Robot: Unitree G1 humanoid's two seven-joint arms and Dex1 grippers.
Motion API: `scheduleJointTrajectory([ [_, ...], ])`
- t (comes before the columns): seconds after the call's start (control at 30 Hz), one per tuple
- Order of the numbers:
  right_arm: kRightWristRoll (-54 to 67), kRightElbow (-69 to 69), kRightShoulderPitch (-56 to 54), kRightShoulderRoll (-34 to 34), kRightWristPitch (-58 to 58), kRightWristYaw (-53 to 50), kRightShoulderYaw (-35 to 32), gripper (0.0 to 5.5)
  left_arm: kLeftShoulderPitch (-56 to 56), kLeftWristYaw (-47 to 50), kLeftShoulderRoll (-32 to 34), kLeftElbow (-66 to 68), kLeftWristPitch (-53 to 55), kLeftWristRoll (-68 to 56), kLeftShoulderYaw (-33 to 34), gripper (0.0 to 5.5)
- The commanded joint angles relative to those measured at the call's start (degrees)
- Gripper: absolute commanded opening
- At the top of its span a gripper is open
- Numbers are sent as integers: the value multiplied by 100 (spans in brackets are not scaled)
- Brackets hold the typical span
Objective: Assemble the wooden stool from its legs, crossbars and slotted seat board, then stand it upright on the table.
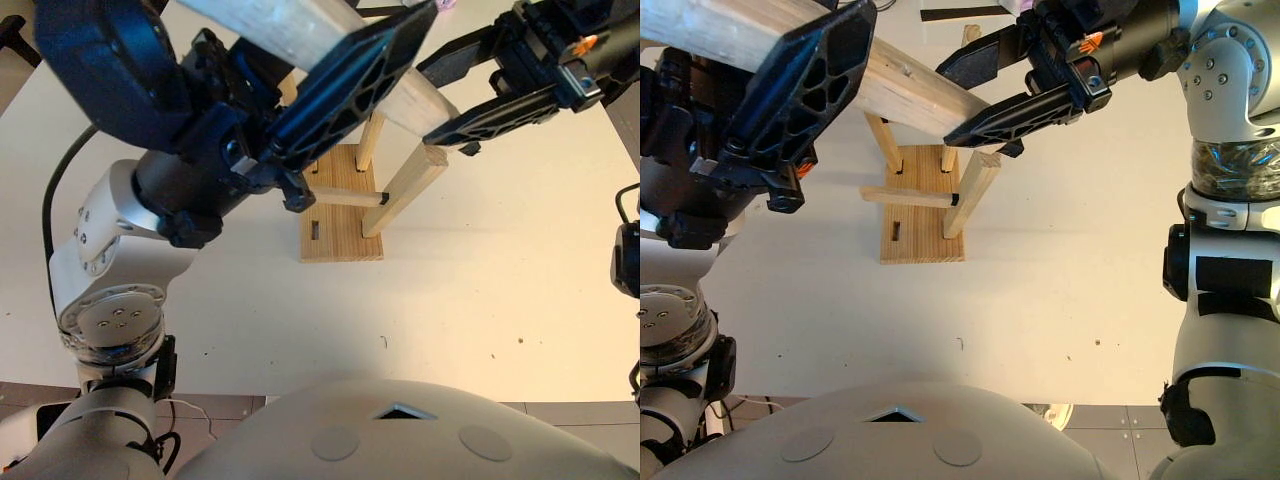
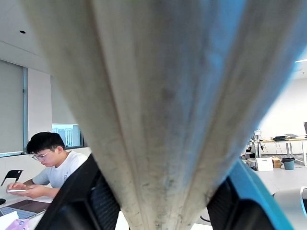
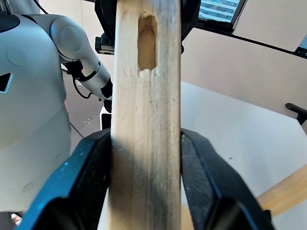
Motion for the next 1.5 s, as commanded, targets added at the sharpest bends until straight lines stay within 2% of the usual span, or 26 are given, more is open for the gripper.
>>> scheduleJointTrajectory([
  [0.03, 28, 178, -107, 227, -27, -688, -470, 253, 6, -130, 119, 127, -37, -114, 265, 209],
  [0.17, 178, 123, -61, 291, 273, -1460, -906, 302, -144, -225, 441, 346, -3, -342, 770, 205],
  [0.37, 330, -200, 410, 282, 335, -2318, -1569, 302, 92, -701, 1220, 800, 295, -712, 1567, 204],
  [0.6, 438, -688, 988, 411, 162, -3406, -2286, 302, 1446, -2390, 2131, 2222, 563, 396, 2755, 204],
  [0.7, 497, -860, 1249, 393, 149, -3628, -2492, 302, 1927, -3090, 2275, 2738, 490, 916, 2968, 204],
  [0.8, 516, -945, 1416, 375, 114, -3737, -2570, 302, 2213, -3540, 2266, 2885, 447, 1307, 2837, 204],
  [0.93, 472, -889, 1479, 433, -39, -3797, -2478, 302, 2183, -3682, 1991, 3028, 343, 1732, 2429, 204],
  [1.2, 331, -656, 1501, 386, -302, -3713, -2251, 302, 2033, -3642, 1086, 2892, 248, 2108, 1281, 204],
  [1.37, 84, -239, 1370, 428, -607, -3486, -2018, 302, 2094, -3461, 575, 2953, 32, 2396, 1004, 204],
  [1.5, 8, 19, 1258, 446, -756, -3356, -1937, 302, 2179, -3529, 455, 2966, -45, 2697, 749, 204],
])
